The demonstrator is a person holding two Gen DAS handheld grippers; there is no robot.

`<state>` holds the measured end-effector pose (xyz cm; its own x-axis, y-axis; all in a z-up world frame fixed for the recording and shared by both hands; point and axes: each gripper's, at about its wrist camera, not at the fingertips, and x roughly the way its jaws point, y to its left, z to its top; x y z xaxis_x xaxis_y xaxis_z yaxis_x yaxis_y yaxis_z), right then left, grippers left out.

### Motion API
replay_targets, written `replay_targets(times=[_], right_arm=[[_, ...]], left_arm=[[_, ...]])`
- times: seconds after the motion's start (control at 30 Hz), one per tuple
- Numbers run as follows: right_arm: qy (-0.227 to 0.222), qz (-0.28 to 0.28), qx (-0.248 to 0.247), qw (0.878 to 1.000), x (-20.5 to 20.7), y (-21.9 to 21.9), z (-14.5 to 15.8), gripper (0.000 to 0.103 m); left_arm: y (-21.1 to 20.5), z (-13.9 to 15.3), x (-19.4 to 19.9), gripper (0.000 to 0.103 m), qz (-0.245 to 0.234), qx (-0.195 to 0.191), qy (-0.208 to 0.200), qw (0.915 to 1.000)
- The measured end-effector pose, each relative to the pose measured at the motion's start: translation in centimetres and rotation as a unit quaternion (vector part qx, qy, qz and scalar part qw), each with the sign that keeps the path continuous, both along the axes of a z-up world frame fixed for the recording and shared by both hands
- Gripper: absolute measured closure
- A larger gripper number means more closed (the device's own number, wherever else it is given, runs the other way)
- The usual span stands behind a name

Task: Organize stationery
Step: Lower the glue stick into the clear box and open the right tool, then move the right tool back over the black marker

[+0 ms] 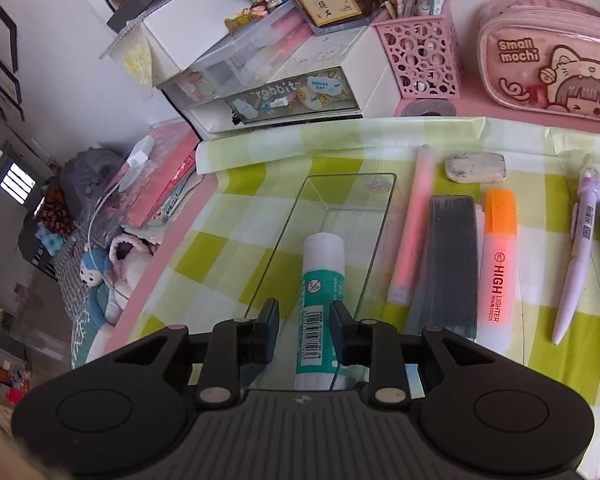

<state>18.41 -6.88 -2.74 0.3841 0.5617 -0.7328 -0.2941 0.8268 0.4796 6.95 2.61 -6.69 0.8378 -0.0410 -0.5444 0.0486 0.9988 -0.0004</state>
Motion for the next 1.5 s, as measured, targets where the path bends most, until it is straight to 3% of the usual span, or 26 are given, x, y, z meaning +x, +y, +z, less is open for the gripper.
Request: replay_targets(times=[0.07,0.13,0.3,0.37,0.43,0.5,0.57,0.63,0.67,0.8,0.87,0.93,1.03,1.2,1.3,1.37,1.5], right_arm=[[0.01,0.03,0.007,0.999,0.2,0.6,-0.2,0.08],[0.051,0.052,0.08,0.994,0.4,0.2,-0.8,0.08],[-0.008,-0.017,0.083,0.996,-0.9,-2.6,-0.1,0.079],[-0.034,-0.051,0.082,0.995,-1.5,-4.6,0.3,0.072],[-0.056,-0.1,0.06,0.992,-1.8,-6.8,0.2,0.044],[-0.055,-0.138,0.018,0.989,-1.8,-8.3,-0.5,0.032],[-0.042,-0.151,-0.005,0.988,-1.6,-9.2,-1.3,0.031],[-0.033,-0.163,-0.018,0.986,-1.6,-9.8,-2.0,0.018],[-0.036,-0.165,-0.021,0.985,-1.8,-9.8,-2.1,0.016],[-0.107,-0.168,-0.024,0.98,-3.7,-9.8,-1.5,0.006],[-0.164,-0.148,-0.04,0.975,-4.9,-9.1,-0.8,0.006],[-0.182,-0.134,-0.067,0.972,-5.5,-8.3,-0.3,0.006],[-0.183,-0.124,-0.087,0.971,-5.8,-7.8,-0.4,0.006],[-0.162,-0.152,-0.038,0.974,-6.7,-9.7,-1.0,0.006],[-0.138,-0.184,-0.054,0.972,-6.8,-10.8,-1.0,0.006],[-0.137,-0.187,-0.079,0.97,-7.0,-10.8,-1.4,0.011],[-0.135,-0.177,-0.11,0.969,-7.4,-10.0,-2.7,0.038]], left_arm=[[0.1,0.0,0.0,0.03,0.0,-0.003,0.001,1.0],[0.3,0.1,0.0,0.03,0.002,-0.009,0.001,1.0],[0.4,0.0,-0.1,0.03,0.005,-0.017,-0.003,0.9998],[0.5,0.1,-0.1,0.03,0.007,-0.025,-0.003,0.9997],[0.6,0.1,-0.1,0.03,0.007,-0.026,-0.003,0.9996],[0.4,0.0,-0.2,0.03,0.006,-0.017,-0.004,0.9998],[0.1,-0.1,-0.2,0.03,0.005,-0.007,-0.005,0.9999],[0.0,-0.1,-0.3,0.03,0.005,-0.003,-0.004,1.0],[0.0,-0.1,-0.3,0.03,0.005,-0.003,-0.003,1.0],[0.0,-0.1,-0.2,0.03,0.006,-0.001,-0.003,1.0],[0.0,-0.1,-0.2,0.03,0.006,-0.001,-0.003,1.0],[0.0,-0.1,-0.2,0.03,0.006,-0.001,-0.003,1.0],[0.0,-0.1,-0.2,0.03,0.006,-0.001,-0.003,1.0],[0.0,-0.1,-0.2,0.03,0.004,0.0,-0.002,1.0],[0.0,-0.1,-0.2,0.03,0.004,0.001,-0.003,1.0],[0.0,-0.1,-0.2,0.03,0.004,0.0,-0.003,1.0],[0.0,-0.2,-0.3,0.03,0.004,0.0,-0.006,1.0]])
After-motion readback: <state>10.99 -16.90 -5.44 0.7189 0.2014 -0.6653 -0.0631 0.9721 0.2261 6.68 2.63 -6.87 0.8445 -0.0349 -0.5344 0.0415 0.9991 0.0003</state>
